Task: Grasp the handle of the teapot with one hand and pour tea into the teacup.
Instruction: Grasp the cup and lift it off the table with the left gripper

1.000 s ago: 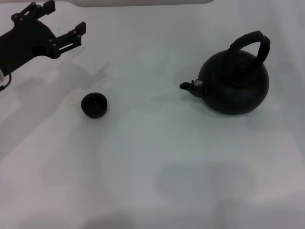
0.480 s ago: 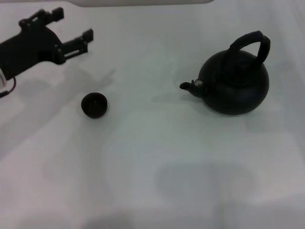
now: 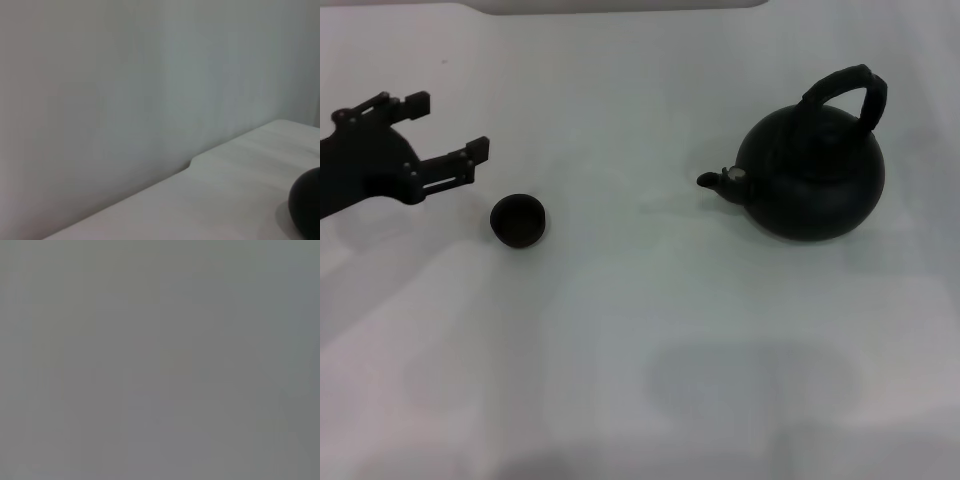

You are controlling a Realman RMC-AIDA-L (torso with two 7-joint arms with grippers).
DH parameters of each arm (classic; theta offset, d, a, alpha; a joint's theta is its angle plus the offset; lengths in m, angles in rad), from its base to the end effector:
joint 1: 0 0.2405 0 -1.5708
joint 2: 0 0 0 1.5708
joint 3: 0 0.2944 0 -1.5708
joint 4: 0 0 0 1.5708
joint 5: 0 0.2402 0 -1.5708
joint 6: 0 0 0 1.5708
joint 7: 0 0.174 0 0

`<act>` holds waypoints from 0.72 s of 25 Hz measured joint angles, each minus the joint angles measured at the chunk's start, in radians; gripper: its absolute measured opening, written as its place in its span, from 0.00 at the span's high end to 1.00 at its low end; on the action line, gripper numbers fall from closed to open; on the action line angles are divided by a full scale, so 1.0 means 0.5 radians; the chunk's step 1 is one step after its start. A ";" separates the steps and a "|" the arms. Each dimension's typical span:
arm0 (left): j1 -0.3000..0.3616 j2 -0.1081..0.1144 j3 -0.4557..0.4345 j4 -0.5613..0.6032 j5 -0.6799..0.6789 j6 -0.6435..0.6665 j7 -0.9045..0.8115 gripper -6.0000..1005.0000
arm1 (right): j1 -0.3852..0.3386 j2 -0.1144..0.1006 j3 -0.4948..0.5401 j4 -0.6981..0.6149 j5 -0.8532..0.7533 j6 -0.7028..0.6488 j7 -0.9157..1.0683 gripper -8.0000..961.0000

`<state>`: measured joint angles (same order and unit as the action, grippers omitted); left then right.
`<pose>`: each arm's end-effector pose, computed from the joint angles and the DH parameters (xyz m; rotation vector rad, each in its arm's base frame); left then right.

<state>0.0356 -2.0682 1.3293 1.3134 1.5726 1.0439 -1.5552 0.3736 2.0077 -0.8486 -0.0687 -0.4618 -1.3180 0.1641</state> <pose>-0.3108 0.3328 -0.0017 -2.3328 -0.5832 -0.5202 0.4358 0.3611 0.0513 -1.3898 0.3802 0.5794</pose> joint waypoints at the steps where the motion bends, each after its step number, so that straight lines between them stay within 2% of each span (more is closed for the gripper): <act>1: 0.003 0.000 -0.009 0.003 0.000 0.015 -0.009 0.13 | -0.003 -0.001 0.000 0.000 0.000 0.004 0.000 0.13; 9: 0.008 -0.005 -0.035 0.018 0.146 0.097 -0.189 0.13 | -0.008 -0.003 -0.006 -0.016 -0.008 0.055 -0.003 0.13; 13: 0.009 -0.007 -0.032 -0.033 0.278 0.097 -0.248 0.13 | -0.007 -0.003 -0.014 -0.028 -0.009 0.056 -0.003 0.13; 18: -0.013 -0.010 -0.023 -0.132 0.317 0.095 -0.240 0.13 | -0.018 -0.003 -0.020 -0.066 -0.009 0.046 -0.003 0.13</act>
<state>0.0289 -2.0730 1.3179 1.2472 1.7309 1.0915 -1.6752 0.3648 2.0063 -0.8588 -0.1019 -0.4664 -1.2951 0.1625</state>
